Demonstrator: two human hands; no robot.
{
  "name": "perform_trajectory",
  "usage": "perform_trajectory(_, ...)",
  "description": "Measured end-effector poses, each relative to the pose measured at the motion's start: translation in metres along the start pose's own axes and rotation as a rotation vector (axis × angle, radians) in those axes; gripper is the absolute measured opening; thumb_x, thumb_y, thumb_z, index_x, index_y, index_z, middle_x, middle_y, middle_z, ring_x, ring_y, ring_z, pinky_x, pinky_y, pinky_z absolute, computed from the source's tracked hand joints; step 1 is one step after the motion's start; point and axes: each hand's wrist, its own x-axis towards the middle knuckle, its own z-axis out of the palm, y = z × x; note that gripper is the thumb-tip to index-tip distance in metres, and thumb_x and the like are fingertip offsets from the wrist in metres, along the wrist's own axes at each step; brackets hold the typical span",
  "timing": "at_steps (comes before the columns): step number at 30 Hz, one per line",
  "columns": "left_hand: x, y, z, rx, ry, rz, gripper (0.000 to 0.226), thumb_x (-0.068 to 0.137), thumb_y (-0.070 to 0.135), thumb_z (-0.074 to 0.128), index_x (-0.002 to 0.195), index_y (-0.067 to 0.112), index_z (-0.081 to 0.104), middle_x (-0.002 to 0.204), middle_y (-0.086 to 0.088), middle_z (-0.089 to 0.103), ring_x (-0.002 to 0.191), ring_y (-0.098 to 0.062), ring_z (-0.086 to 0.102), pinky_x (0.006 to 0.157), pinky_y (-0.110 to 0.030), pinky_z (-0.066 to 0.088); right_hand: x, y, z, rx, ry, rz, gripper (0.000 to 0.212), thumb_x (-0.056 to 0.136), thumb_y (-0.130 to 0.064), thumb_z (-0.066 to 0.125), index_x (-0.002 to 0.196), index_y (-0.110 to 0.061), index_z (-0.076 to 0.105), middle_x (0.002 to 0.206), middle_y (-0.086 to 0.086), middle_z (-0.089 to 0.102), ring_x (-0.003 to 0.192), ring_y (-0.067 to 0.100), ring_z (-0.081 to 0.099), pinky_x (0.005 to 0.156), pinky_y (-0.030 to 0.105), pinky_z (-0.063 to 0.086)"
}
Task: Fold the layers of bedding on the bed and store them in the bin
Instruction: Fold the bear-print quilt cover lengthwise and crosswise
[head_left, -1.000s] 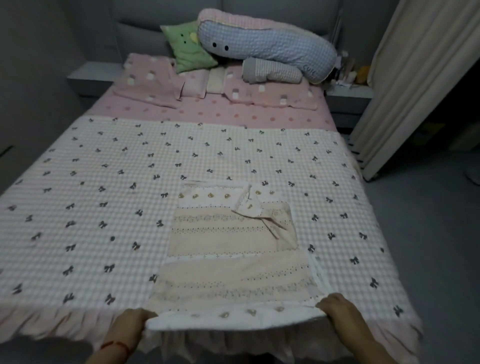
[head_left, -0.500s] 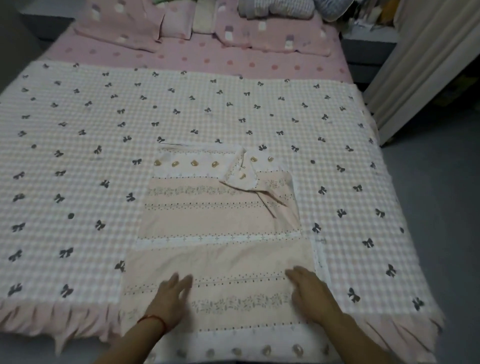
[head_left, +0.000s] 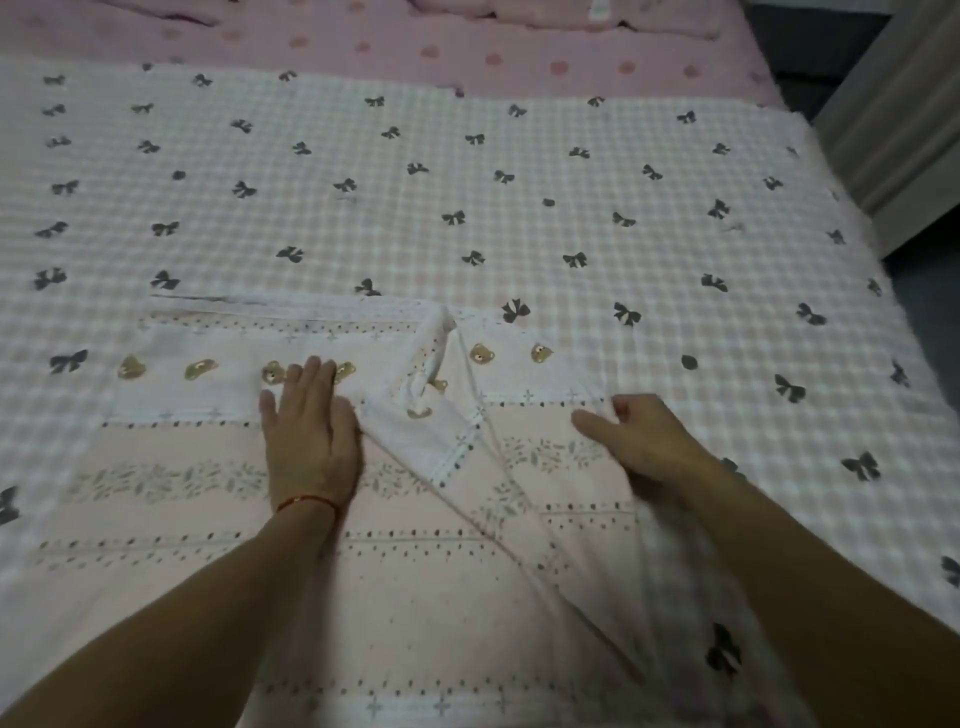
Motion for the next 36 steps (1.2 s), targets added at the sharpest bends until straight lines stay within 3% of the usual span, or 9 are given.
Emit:
perform_trajectory(5, -0.004, -0.009, 0.012, 0.024, 0.03, 0.052, 0.062, 0.1, 0.041, 0.024, 0.155, 0.015, 0.036, 0.164, -0.005, 0.029, 0.154, -0.02, 0.017, 0.125, -0.052, 0.002, 0.022, 0.006, -0.015, -0.314, 0.101, -0.187, 0.052, 0.091, -0.054, 0.067, 0.068, -0.012, 0.046, 0.062, -0.001, 0.039, 0.058, 0.017, 0.039, 0.056, 0.031, 0.028)
perform_trajectory(8, -0.001, -0.007, 0.013, 0.117, -0.002, 0.038, 0.064, 0.1, 0.043, 0.022, 0.157, 0.015, 0.032, 0.166, -0.003, 0.024, 0.155, -0.021, 0.012, 0.124, -0.055, 0.003, 0.018, -0.012, 0.003, -0.538, 0.221, -0.088, 0.043, 0.089, -0.057, 0.065, 0.087, -0.017, 0.052, 0.081, -0.003, 0.053, 0.07, 0.017, 0.054, 0.064, 0.032, 0.043)
perform_trajectory(11, -0.001, -0.006, 0.013, 0.13, -0.032, 0.028, 0.066, 0.1, 0.045, 0.021, 0.158, 0.015, 0.03, 0.167, -0.002, 0.02, 0.156, -0.021, 0.009, 0.123, -0.058, 0.004, -0.016, -0.047, 0.039, -0.563, 0.539, -0.501, 0.042, 0.09, -0.039, 0.067, 0.119, -0.011, 0.055, 0.112, 0.008, 0.058, 0.092, 0.022, 0.058, 0.077, 0.04, 0.052)
perform_trajectory(14, 0.0, -0.007, 0.015, 0.118, -0.021, 0.035, 0.066, 0.1, 0.045, 0.02, 0.158, 0.015, 0.03, 0.167, -0.003, 0.02, 0.156, -0.021, 0.009, 0.123, -0.059, 0.004, -0.047, -0.075, 0.105, -0.651, 0.276, -0.777, 0.072, 0.077, -0.061, 0.066, 0.132, -0.016, 0.054, 0.124, 0.008, 0.058, 0.101, 0.022, 0.054, 0.081, 0.039, 0.047)
perform_trajectory(18, 0.0, -0.01, 0.015, 0.044, 0.016, 0.056, 0.065, 0.1, 0.043, 0.019, 0.156, 0.014, 0.034, 0.166, -0.004, 0.024, 0.156, -0.022, 0.011, 0.123, -0.058, 0.003, -0.028, -0.081, 0.132, -0.763, 0.187, -0.749, 0.079, 0.074, -0.038, 0.085, 0.139, -0.01, 0.052, 0.105, 0.011, 0.067, 0.081, 0.023, 0.062, 0.065, 0.038, 0.056)
perform_trajectory(23, -0.001, -0.01, 0.016, 0.042, 0.016, 0.06, 0.065, 0.1, 0.041, 0.02, 0.157, 0.013, 0.03, 0.166, -0.005, 0.022, 0.156, -0.022, 0.009, 0.123, -0.058, 0.002, 0.029, -0.062, 0.015, -0.062, 0.296, -0.229, 0.008, 0.087, -0.012, 0.075, 0.092, -0.014, 0.069, 0.083, -0.003, 0.066, 0.068, 0.005, 0.058, 0.06, 0.025, 0.05)
perform_trajectory(27, -0.001, -0.01, 0.017, 0.122, -0.002, 0.058, 0.066, 0.099, 0.04, 0.021, 0.159, 0.014, 0.027, 0.168, -0.005, 0.018, 0.156, -0.023, 0.007, 0.123, -0.057, 0.001, 0.046, -0.043, -0.021, 0.411, 0.161, 0.121, 0.022, 0.093, -0.027, 0.067, 0.087, -0.006, 0.069, 0.08, 0.007, 0.07, 0.071, 0.025, 0.063, 0.064, 0.032, 0.054)
perform_trajectory(32, -0.002, -0.01, 0.018, 0.155, -0.02, 0.051, 0.067, 0.097, 0.04, 0.022, 0.159, 0.015, 0.024, 0.168, -0.003, 0.015, 0.156, -0.023, 0.005, 0.123, -0.058, 0.001, 0.029, -0.045, 0.003, -0.12, 0.054, -0.03, 0.073, 0.085, -0.04, 0.08, 0.142, -0.019, 0.039, 0.119, -0.008, 0.052, 0.098, 0.016, 0.058, 0.071, 0.026, 0.049)
perform_trajectory(36, -0.001, -0.011, 0.02, 0.159, -0.03, 0.051, 0.067, 0.096, 0.039, 0.024, 0.159, 0.016, 0.024, 0.168, -0.003, 0.014, 0.156, -0.023, 0.004, 0.123, -0.058, 0.001, 0.044, -0.041, -0.018, -0.025, 0.36, -0.097, 0.037, 0.095, -0.017, 0.07, 0.13, -0.019, 0.057, 0.1, -0.008, 0.063, 0.088, 0.009, 0.063, 0.072, 0.02, 0.052)
